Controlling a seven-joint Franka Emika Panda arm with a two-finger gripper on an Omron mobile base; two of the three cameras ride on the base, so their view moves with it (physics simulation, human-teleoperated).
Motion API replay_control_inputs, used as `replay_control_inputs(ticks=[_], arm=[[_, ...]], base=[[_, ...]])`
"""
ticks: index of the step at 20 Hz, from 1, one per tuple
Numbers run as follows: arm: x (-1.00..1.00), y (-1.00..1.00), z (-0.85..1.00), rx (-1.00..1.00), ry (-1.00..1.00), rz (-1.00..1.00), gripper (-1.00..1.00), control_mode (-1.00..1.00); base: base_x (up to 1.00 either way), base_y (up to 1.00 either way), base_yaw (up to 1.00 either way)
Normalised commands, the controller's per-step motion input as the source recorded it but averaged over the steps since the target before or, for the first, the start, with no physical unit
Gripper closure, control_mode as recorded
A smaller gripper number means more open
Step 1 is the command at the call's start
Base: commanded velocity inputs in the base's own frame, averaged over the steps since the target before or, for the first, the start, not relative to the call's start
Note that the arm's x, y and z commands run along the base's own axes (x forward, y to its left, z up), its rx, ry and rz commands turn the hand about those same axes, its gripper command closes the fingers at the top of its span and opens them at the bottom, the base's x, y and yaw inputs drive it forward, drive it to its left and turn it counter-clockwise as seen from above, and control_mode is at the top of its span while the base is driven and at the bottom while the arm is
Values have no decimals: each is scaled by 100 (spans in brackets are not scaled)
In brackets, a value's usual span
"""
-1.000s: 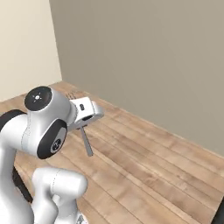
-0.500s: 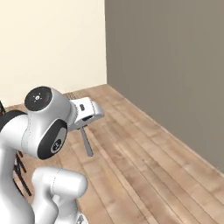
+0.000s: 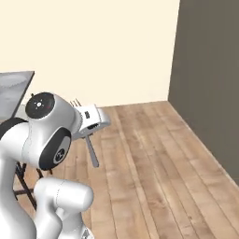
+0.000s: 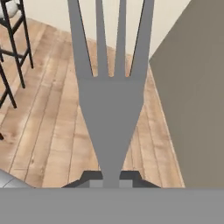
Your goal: Take the fork and place it on the left side of the plate. Then take the spoon and place it on the right side of the plate. Make sure they're directly next to the plate.
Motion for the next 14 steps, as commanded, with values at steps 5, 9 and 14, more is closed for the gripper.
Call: replay_control_inputs(ticks=[5, 9, 14], arm=[[0, 0, 0, 0, 0, 0, 100, 100], [0, 0, 0, 0, 0, 0, 100, 100], [0, 0, 0, 0, 0, 0, 100, 100]], base=[[100, -26, 58], [89, -46, 55], [74, -61, 51]])
